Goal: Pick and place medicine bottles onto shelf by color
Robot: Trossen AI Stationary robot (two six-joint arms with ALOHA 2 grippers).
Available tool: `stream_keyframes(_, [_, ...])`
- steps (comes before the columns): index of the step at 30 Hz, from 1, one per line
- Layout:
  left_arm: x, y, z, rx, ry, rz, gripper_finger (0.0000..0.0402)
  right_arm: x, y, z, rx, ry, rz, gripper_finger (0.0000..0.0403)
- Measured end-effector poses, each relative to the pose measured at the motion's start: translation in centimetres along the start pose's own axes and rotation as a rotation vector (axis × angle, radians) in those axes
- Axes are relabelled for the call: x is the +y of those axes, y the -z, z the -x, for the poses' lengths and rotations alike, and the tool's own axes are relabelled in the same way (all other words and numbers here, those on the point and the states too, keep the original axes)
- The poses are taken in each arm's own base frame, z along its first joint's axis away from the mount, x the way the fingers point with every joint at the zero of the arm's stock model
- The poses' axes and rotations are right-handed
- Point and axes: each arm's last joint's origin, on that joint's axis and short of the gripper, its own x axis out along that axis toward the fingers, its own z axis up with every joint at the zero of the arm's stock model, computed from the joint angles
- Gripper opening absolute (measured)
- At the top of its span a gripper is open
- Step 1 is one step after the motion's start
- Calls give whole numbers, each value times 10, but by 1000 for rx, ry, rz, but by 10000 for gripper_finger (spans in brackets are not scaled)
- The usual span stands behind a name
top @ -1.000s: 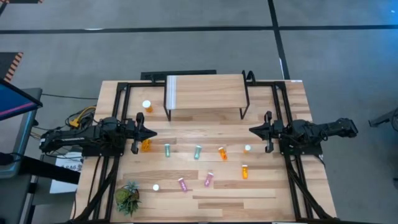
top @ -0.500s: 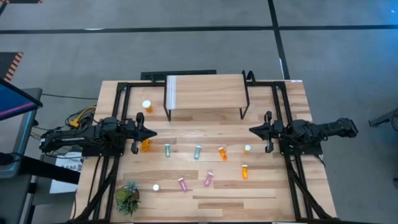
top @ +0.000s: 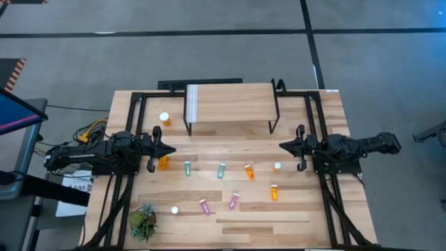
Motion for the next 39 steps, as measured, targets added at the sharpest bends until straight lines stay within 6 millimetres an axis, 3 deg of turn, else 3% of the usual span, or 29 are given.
stream_keyframes(20, [0, 0, 0, 0, 0, 0, 0, 0, -3, 0, -26, -1, -14, 29])
stream_keyframes(29, [0, 0, 0, 0, 0, 0, 0, -1, -42, 8, -383, -39, -226, 29])
stream_keyframes(35, [0, 0, 0, 0, 0, 0, 0, -3, -48, 11, -455, 3, -227, 28])
stream_keyframes(39, [0, 0, 0, 0, 0, 0, 0, -4, -66, 14, -453, -1, -217, 28])
